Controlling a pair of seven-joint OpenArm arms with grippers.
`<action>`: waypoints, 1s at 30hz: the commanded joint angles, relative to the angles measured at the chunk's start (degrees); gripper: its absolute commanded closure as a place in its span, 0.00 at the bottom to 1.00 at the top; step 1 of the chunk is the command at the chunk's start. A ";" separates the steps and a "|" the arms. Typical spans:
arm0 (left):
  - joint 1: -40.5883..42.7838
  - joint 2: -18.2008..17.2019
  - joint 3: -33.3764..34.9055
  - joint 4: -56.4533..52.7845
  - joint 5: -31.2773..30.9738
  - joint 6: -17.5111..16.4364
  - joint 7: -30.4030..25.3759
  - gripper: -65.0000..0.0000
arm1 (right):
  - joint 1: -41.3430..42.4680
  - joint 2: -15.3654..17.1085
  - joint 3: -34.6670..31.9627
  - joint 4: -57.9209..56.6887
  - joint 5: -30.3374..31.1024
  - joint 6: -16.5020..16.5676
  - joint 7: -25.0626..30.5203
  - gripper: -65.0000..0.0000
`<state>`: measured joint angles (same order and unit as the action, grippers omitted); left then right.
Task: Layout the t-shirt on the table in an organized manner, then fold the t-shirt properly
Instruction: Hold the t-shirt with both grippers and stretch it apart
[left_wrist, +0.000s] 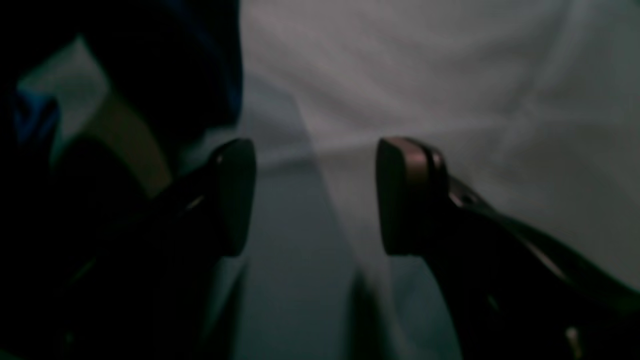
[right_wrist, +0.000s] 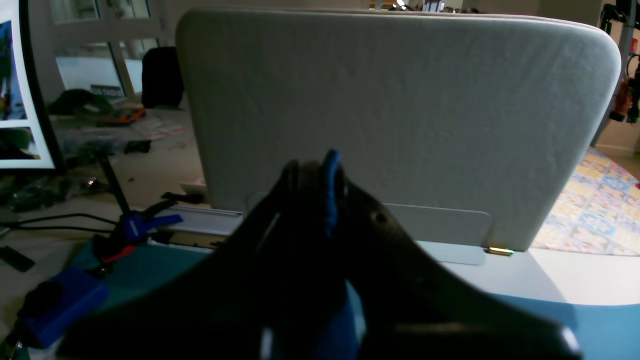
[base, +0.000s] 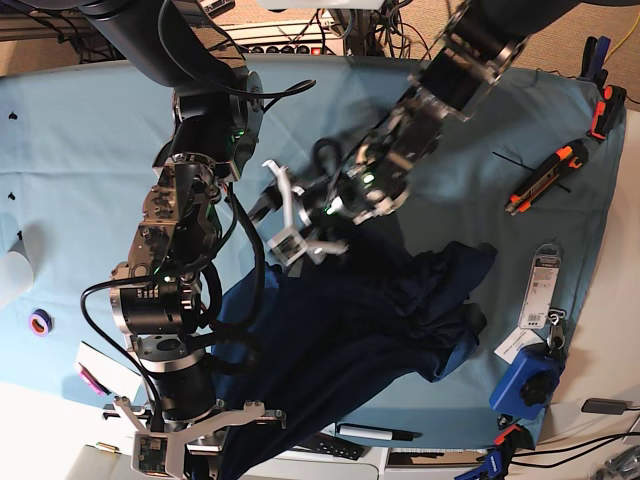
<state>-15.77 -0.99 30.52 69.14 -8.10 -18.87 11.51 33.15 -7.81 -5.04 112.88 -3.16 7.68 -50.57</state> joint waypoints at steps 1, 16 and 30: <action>-2.25 1.05 -0.28 -0.46 -0.15 0.70 -1.68 0.46 | 1.77 -0.28 -0.09 0.63 0.11 -0.09 2.08 1.00; -7.26 2.40 -0.31 -4.42 1.40 12.83 -1.22 0.46 | 1.75 -0.28 -0.09 0.63 0.09 -0.31 1.70 1.00; -8.02 6.99 -0.28 -4.42 -4.17 9.25 -1.05 0.65 | -0.28 -0.24 -0.09 0.63 0.07 -1.14 2.60 1.00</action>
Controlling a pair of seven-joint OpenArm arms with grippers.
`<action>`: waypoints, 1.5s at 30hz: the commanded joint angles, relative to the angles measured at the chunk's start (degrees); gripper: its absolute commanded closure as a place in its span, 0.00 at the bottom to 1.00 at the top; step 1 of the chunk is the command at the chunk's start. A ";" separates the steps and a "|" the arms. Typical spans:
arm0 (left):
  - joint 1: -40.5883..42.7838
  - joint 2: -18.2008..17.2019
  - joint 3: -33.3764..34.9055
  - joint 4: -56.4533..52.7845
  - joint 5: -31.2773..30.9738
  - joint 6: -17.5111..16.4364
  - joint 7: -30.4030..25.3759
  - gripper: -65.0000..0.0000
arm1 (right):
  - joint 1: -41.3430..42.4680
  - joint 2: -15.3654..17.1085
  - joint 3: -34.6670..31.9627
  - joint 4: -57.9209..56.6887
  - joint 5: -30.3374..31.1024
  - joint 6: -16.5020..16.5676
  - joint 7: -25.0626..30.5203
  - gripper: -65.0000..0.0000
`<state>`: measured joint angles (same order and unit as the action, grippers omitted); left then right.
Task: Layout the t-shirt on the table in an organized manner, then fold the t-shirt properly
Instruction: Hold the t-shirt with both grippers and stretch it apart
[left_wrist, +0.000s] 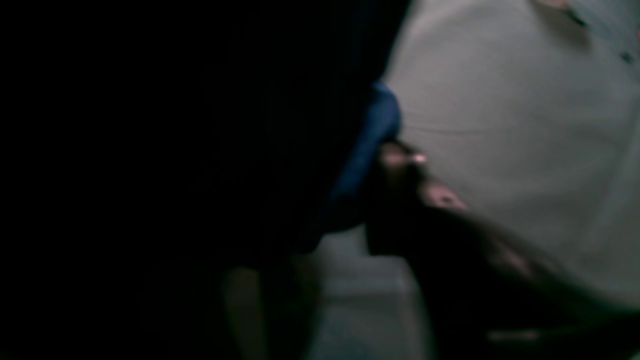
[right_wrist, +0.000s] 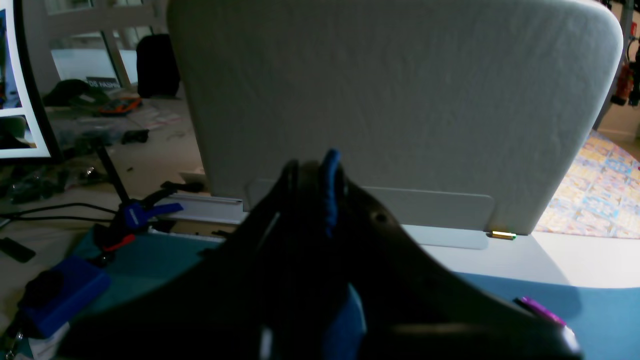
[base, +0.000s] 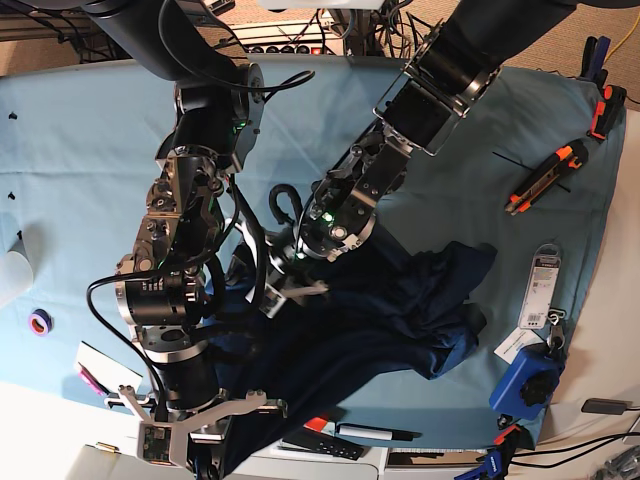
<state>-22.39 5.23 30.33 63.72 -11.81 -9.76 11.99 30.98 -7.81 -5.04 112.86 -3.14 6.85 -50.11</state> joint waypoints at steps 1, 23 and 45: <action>-1.40 0.74 -0.09 1.03 -0.46 -1.14 -0.48 0.79 | 1.88 -0.24 -0.09 0.66 0.04 -0.28 2.14 1.00; -5.42 -11.28 0.13 12.74 -62.82 -30.24 66.69 1.00 | 1.88 3.63 -0.09 0.63 -5.49 -0.50 3.28 1.00; -7.32 -22.93 0.15 14.10 -73.19 -29.31 68.01 1.00 | 6.99 11.15 -0.09 -14.43 -8.50 -3.98 7.67 1.00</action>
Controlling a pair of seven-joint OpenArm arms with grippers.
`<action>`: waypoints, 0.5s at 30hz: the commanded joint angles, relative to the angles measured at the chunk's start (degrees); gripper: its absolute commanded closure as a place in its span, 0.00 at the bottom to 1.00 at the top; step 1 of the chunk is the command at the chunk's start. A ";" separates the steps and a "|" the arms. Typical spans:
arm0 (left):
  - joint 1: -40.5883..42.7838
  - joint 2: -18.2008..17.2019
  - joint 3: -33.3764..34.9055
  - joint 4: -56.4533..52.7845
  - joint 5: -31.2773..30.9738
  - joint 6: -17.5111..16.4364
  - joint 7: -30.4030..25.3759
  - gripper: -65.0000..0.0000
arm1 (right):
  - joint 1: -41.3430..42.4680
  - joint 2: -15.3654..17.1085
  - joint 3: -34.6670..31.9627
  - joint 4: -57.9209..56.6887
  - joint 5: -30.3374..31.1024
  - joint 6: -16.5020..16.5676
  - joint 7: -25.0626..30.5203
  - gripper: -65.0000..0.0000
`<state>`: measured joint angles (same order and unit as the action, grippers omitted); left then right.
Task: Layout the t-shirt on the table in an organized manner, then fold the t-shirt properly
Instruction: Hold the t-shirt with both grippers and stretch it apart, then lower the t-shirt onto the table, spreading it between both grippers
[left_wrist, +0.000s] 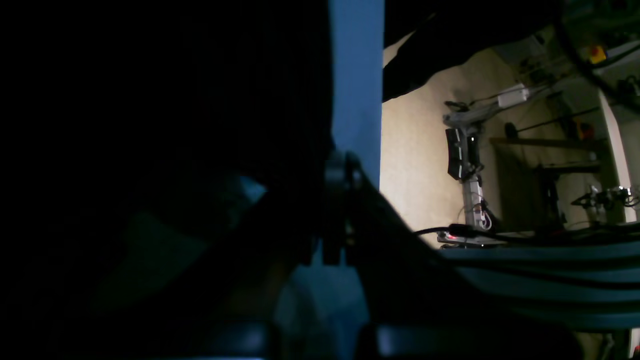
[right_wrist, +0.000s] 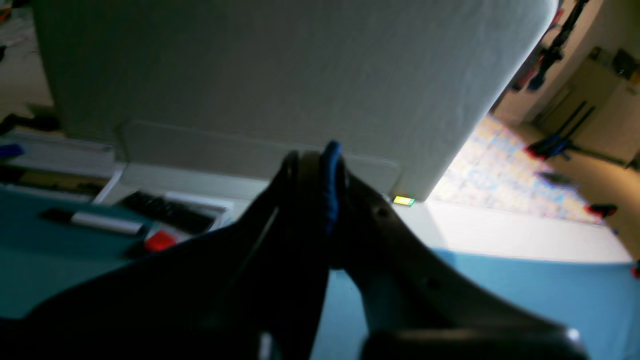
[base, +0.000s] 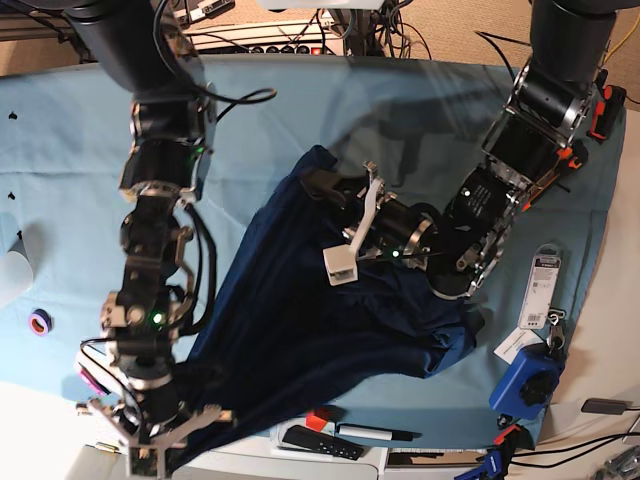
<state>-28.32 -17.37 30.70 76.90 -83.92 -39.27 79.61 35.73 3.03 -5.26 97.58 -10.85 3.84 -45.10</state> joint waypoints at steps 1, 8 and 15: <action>-1.36 -0.68 -0.22 1.03 -1.08 0.66 0.39 1.00 | 2.91 0.70 0.13 0.00 -0.79 -1.09 2.78 1.00; -1.36 -1.84 -0.22 3.50 -1.08 -0.73 0.39 1.00 | 5.42 0.79 0.98 -6.14 -0.76 -1.16 3.72 1.00; -1.55 -2.34 -0.22 5.25 -1.08 -0.73 0.39 1.00 | 5.84 3.04 1.75 -7.50 -0.79 -1.16 5.29 1.00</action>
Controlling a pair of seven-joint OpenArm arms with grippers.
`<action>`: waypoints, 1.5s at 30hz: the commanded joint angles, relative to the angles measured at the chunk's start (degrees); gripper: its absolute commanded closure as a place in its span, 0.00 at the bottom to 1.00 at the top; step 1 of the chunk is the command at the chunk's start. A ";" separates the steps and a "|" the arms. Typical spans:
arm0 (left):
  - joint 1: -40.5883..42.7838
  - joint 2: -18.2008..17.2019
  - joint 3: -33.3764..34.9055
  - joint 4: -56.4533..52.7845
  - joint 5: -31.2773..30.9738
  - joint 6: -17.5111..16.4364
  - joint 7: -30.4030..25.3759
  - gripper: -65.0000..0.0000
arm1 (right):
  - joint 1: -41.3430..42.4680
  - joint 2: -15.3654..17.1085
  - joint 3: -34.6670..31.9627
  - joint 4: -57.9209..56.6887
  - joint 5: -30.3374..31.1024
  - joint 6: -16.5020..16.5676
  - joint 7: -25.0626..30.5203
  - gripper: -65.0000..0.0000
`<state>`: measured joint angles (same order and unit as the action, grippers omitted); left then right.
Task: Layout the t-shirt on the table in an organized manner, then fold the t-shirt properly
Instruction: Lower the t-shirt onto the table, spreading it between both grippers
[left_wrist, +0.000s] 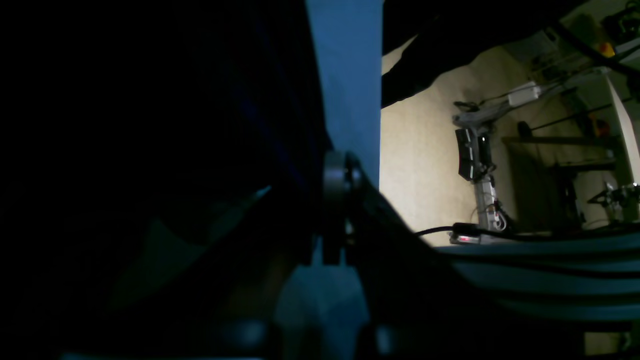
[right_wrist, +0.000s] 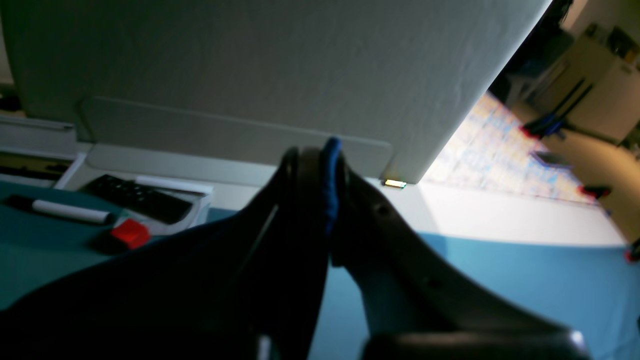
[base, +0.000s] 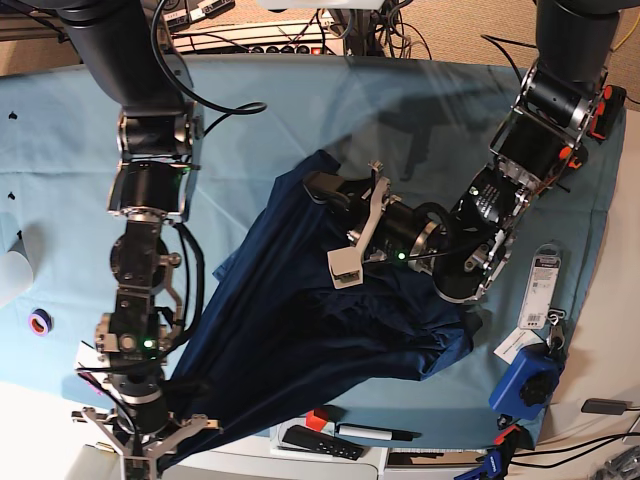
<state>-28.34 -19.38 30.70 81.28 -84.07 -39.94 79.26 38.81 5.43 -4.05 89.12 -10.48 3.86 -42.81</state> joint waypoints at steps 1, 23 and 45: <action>-1.55 -0.72 -0.22 1.44 -0.93 0.35 0.74 1.00 | 2.97 1.07 0.94 0.96 -1.14 -1.27 2.93 1.00; 0.00 -2.69 -3.34 7.74 14.75 -0.06 -2.36 0.53 | 1.64 8.81 8.28 0.44 1.68 -1.88 -4.22 1.00; 4.83 -2.67 -8.81 7.72 52.50 3.54 -30.18 0.53 | -6.43 21.57 15.47 -0.76 3.74 -2.21 -5.55 1.00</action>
<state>-21.93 -21.85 22.33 88.14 -30.74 -36.42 49.87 30.81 25.85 11.29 87.64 -6.31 2.15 -49.93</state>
